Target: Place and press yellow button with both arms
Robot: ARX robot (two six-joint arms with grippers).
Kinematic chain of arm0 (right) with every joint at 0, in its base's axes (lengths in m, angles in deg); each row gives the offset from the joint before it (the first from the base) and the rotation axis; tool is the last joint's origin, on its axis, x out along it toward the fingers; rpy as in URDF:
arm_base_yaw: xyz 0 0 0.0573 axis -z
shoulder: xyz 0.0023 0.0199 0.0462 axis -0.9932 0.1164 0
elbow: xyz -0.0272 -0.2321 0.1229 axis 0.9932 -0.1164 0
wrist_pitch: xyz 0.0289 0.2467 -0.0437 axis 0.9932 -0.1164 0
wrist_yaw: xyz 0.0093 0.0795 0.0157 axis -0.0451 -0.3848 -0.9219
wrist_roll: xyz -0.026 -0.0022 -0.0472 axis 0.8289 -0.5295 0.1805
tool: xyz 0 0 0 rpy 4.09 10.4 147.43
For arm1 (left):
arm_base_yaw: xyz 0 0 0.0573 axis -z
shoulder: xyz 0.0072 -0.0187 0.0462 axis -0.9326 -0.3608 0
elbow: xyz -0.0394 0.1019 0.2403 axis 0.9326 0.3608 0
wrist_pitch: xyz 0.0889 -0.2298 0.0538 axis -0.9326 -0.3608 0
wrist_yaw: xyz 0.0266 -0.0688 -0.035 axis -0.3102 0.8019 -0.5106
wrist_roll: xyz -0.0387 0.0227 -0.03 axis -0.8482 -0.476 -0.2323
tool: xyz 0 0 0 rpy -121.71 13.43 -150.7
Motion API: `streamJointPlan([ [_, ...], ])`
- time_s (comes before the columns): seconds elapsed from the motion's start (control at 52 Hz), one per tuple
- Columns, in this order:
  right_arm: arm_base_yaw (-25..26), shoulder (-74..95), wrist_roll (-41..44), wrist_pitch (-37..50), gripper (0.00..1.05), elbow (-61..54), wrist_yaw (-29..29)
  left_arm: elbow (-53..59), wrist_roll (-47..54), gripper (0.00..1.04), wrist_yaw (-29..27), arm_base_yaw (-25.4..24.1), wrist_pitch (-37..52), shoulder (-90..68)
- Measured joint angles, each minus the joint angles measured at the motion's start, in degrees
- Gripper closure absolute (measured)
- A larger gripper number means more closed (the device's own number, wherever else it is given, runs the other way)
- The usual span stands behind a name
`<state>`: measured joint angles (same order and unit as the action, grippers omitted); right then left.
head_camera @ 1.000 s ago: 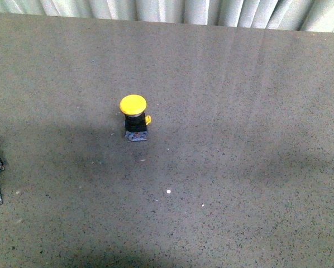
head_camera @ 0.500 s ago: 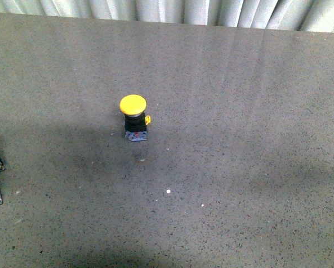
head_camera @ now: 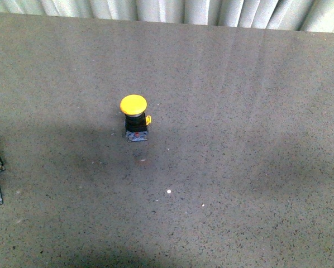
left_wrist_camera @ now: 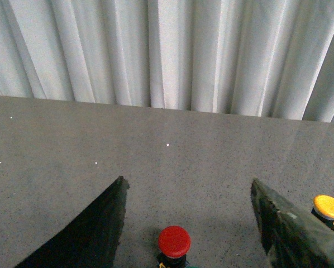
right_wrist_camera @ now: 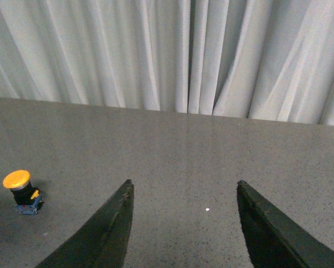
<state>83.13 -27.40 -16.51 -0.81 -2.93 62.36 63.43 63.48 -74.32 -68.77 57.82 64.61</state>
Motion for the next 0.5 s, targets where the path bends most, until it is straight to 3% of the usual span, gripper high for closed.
streamJointPlan([
  [0.173, 0.00, 0.00, 0.00, 0.00, 0.23, 0.00, 0.00, 0.00, 0.04, 0.08, 0.00, 0.00, 0.00, 0.00],
  [0.25, 0.00, 0.00, -0.02, 0.00, 0.08, 0.00, 0.00, 0.00, 0.02, 0.10, 0.00, 0.00, 0.00, 0.00],
  [0.5, 0.00, 0.00, 0.00, 0.00, 0.09, 0.00, 0.00, 0.00, 0.02, 0.09, 0.00, 0.00, 0.00, 0.00],
])
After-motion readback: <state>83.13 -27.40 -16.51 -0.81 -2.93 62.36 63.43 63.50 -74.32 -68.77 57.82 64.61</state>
